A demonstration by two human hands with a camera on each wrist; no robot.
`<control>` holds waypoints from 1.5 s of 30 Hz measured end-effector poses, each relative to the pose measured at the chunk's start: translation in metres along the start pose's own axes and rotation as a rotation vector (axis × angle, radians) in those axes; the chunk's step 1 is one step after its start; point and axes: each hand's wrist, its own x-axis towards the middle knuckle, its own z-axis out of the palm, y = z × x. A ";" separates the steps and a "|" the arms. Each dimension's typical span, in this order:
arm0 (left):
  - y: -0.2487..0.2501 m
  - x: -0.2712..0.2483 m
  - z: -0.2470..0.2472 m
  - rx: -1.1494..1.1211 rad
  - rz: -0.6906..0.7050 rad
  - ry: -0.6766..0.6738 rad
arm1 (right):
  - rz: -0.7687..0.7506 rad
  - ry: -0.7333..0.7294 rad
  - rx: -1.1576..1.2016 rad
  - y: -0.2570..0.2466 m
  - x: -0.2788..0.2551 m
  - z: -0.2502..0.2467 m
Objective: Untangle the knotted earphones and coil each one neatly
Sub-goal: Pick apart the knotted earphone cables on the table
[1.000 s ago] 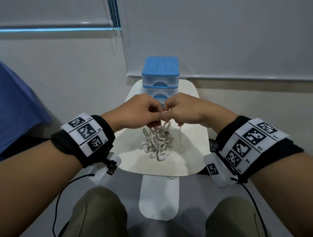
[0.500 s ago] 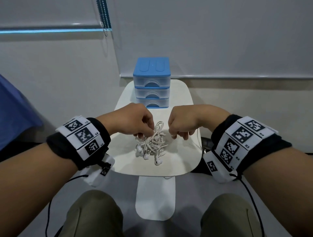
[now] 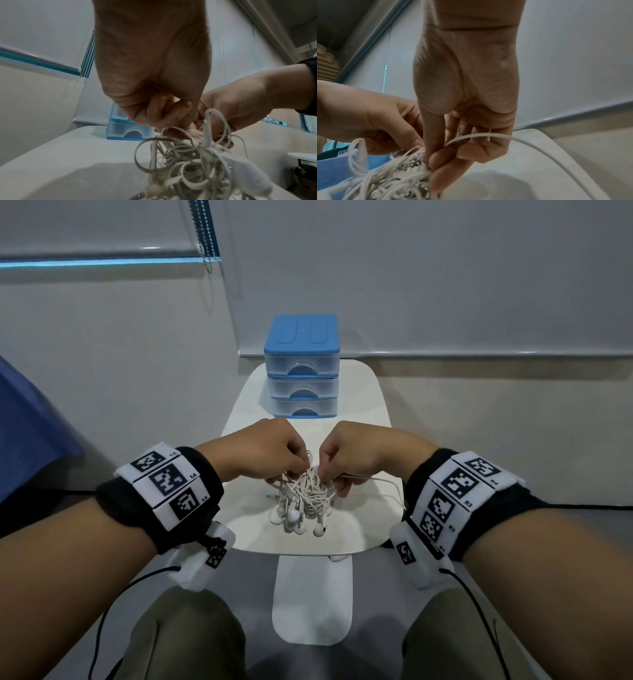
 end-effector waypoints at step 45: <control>-0.010 0.010 0.024 -0.357 -0.199 0.113 | 0.001 -0.045 0.292 0.038 0.024 0.012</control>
